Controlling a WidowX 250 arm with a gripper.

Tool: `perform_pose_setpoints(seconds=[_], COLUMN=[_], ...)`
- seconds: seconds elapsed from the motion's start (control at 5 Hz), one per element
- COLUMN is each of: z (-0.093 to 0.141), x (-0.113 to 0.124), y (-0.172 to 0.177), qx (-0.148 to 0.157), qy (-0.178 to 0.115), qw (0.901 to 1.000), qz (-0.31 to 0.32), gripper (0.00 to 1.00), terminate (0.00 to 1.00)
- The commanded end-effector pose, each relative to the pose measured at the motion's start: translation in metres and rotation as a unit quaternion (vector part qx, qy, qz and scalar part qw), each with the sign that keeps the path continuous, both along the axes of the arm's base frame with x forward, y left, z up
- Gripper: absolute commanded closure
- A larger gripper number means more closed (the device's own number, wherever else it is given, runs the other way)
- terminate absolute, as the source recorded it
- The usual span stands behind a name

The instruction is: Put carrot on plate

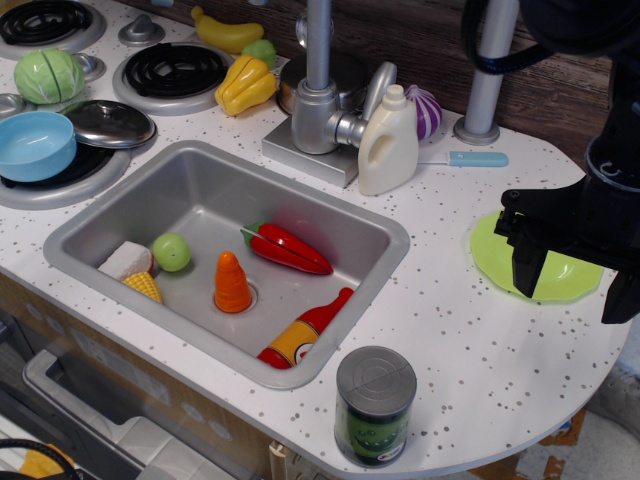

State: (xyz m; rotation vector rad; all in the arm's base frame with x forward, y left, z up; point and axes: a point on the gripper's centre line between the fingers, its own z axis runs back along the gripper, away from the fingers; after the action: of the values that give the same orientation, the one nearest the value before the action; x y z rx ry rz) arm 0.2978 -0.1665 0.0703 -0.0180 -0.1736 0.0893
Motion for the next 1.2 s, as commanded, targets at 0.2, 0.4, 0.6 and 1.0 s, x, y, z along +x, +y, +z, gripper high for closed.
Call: perform_pose_setpoints(seconds=[0.2,0.4,0.6,1.0], z=[0.02,0.029,0.036,0.016], x=[-0.01,-0.033,-0.045,-0.038], y=[0.036,0.077,0.125,0.195], qx=[0.053,0.099,0.144,0.117], qy=[0.022,0.034,0.006,-0.033], qw=[0.9982,0.9943,0.9894,0.9922], qz=[-0.016,-0.018,-0.011,-0.028], gripper=[0.0,0.0,0.0,0.0], terminate=[0.0,0.0,0.0,0.0])
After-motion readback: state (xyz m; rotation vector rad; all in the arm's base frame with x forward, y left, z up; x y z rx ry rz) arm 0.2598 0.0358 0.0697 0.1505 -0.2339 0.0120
